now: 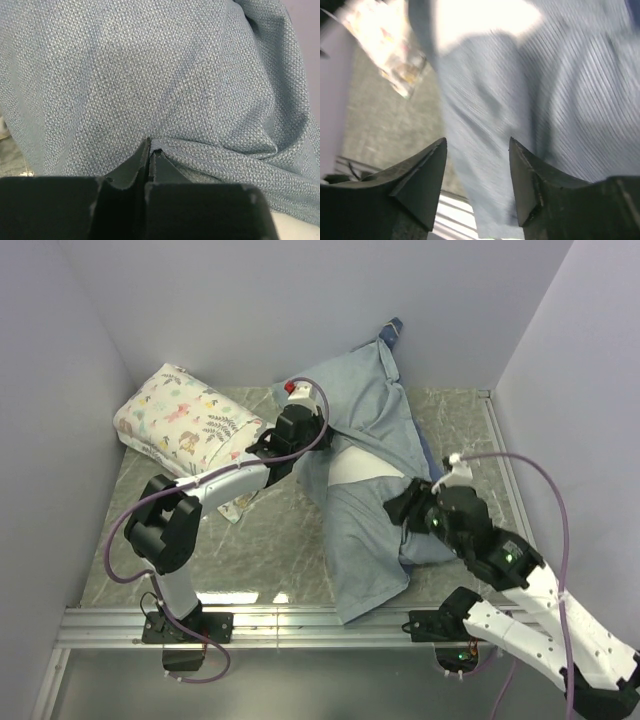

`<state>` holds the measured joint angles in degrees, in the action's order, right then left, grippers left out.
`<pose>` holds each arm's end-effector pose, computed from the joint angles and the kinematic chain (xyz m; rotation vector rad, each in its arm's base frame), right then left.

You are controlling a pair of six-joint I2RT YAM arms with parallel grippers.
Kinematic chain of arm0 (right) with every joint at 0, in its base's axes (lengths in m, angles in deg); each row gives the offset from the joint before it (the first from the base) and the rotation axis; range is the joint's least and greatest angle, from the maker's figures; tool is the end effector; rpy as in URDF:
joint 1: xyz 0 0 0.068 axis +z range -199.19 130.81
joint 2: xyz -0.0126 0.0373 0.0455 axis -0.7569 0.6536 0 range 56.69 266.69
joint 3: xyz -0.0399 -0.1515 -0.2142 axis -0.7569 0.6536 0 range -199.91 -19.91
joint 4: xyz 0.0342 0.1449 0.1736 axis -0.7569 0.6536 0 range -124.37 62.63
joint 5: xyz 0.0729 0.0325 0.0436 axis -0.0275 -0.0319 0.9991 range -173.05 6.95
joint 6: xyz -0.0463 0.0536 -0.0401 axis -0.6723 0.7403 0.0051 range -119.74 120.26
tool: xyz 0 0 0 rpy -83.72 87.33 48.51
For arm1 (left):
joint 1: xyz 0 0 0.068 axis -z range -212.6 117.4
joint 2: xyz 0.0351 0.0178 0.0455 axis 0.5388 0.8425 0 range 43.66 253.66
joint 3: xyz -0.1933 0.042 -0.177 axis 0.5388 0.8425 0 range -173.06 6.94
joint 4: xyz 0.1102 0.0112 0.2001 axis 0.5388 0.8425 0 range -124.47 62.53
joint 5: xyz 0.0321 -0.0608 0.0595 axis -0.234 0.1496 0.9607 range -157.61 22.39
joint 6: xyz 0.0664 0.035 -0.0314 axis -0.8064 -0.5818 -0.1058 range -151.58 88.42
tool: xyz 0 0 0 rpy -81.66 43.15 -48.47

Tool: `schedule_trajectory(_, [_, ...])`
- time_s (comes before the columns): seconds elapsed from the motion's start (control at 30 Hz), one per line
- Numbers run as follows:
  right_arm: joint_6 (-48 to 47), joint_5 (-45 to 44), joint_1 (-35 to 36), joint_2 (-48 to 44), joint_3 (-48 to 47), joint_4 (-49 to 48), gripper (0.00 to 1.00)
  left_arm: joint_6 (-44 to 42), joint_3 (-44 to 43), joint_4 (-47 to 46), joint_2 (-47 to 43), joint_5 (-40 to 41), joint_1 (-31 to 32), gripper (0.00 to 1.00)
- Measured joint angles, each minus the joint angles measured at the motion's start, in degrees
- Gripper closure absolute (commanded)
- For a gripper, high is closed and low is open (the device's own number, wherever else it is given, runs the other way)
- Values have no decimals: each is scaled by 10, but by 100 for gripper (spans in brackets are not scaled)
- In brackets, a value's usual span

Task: Remove the pillowcase from the pillow

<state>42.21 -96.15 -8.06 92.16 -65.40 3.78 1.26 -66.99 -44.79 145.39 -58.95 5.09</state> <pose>0.1109 0.0755 0.2905 0.1605 2.1086 0.6571 0.3410 -0.2500 0.2766 -0.0254 1.9334 -0.6982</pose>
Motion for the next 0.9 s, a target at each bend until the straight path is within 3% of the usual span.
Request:
schedule_trajectory(0.3, [-66, -80, 2, 242, -170, -56, 31, 0, 3, -3, 0, -13, 1, 98])
schedule_trajectory(0.53, [-92, -87, 3, 327, -141, -64, 32, 0, -29, 17, 15, -19, 2, 99])
schedule_trajectory(0.6, [-97, -87, 3, 323, -130, -64, 51, 0, -36, 19, 21, -20, 3, 100])
schedule_trajectory(0.7, [-101, -85, 4, 304, -105, -66, 89, 2, -49, 27, 33, -20, 3, 100])
schedule_trajectory(0.77, [-96, -77, 7, 275, -81, -68, 99, 7, -62, 37, 41, -20, 3, 99])
schedule_trajectory(0.9, [-87, -43, 12, 203, -42, -62, 100, 13, -87, 49, 58, -24, 2, 99])
